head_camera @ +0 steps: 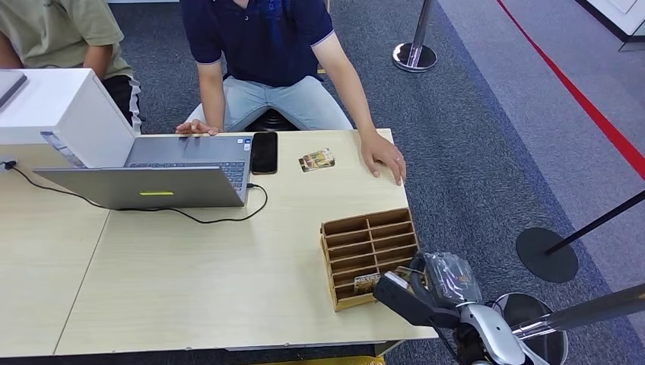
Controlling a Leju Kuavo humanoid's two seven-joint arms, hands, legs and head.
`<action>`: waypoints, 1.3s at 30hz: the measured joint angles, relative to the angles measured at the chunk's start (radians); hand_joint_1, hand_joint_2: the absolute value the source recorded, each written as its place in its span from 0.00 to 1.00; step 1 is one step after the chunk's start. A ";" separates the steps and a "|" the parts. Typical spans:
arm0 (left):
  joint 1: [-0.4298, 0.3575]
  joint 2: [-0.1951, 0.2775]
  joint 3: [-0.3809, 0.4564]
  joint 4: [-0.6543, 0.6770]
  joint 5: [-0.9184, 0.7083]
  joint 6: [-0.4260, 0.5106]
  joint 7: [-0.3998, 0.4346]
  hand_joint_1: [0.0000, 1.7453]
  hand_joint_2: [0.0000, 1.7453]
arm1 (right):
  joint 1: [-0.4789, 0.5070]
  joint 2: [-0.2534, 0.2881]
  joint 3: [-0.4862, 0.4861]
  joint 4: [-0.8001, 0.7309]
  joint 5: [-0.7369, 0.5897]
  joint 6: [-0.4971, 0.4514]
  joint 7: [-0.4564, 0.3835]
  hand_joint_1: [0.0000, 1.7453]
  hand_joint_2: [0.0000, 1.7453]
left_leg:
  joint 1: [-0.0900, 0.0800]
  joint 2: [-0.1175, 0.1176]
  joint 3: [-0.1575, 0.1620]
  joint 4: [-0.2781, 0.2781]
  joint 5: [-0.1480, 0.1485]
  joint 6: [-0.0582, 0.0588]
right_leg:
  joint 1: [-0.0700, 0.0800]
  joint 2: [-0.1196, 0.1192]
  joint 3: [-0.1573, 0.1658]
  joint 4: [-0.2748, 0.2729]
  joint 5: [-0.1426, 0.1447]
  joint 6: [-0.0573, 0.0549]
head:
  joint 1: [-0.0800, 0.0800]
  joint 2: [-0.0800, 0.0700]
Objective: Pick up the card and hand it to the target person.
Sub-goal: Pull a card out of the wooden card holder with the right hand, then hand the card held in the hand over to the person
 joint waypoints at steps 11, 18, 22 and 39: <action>0.000 0.003 0.000 0.000 -0.031 -0.016 0.003 0.00 1.00 | -0.080 -0.009 0.043 -0.068 0.186 -0.198 -0.036 0.87 1.00 | 0.000 0.000 0.000 0.000 0.000 0.000 | 0.000 0.000 0.000 0.000 0.000 0.000 | 0.000 0.000; 0.000 0.009 0.000 0.000 -0.053 -0.032 0.006 0.00 1.00 | -0.132 0.012 0.061 -0.068 0.190 -0.201 -0.130 0.87 1.00 | 0.000 0.000 0.000 0.000 0.000 0.000 | 0.000 0.000 0.000 0.000 0.000 0.000 | 0.000 0.000; -0.002 0.012 -0.001 0.000 -0.076 -0.049 0.012 0.00 1.00 | -0.197 0.061 0.066 -0.020 0.148 -0.192 -0.220 0.87 1.00 | 0.001 0.000 0.000 0.000 0.001 -0.001 | 0.000 0.000 0.000 0.001 0.000 0.000 | 0.000 0.000; -0.006 0.029 -0.032 0.000 -0.120 -0.071 0.043 0.00 1.00 | -0.492 0.296 0.111 0.439 0.034 -0.283 -0.334 0.87 1.00 | 0.001 -0.003 -0.003 0.000 0.003 -0.001 | 0.001 -0.004 -0.001 0.001 0.001 -0.001 | 0.000 0.000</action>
